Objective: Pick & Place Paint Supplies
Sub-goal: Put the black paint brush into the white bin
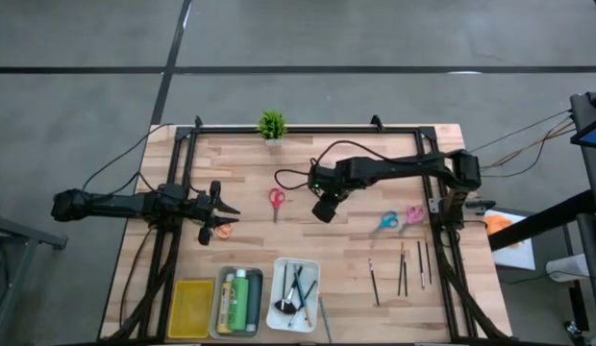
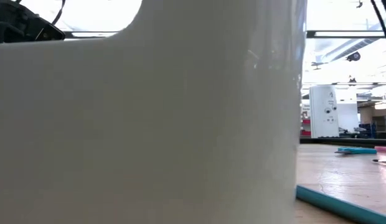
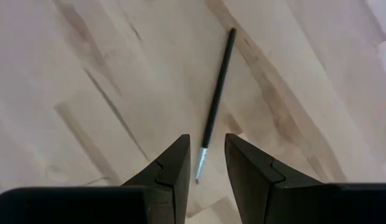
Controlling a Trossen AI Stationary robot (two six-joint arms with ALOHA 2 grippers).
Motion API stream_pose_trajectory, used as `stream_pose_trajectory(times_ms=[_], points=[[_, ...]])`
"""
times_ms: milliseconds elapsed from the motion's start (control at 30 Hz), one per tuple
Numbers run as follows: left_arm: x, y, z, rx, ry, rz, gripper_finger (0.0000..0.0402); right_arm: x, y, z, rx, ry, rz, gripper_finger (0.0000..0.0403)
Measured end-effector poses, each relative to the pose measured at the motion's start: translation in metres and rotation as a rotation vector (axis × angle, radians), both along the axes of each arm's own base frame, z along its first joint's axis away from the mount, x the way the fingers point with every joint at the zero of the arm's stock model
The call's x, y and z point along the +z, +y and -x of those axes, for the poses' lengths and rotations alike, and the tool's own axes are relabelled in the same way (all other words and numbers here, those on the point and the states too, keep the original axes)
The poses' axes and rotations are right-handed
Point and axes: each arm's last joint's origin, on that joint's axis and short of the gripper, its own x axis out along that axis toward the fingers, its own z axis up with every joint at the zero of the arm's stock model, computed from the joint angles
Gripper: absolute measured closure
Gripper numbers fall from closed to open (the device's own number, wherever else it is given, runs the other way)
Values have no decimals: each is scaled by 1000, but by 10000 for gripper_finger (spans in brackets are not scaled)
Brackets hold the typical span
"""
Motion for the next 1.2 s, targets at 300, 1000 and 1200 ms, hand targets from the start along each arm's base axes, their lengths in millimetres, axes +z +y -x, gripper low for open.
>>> stream_pose_trajectory(times_ms=[300, 1000, 1200], points=[[0, 0, 0, 0, 0, 0, 297, -26, -15, -7, 7, 52, -24, 305], [0, 0, 0, 0, 0, 0, 297, -65, -24, -17, 37, 89, -68, 305], [0, 0, 0, 0, 0, 0, 297, -66, -24, -16, 34, 94, -66, 345]])
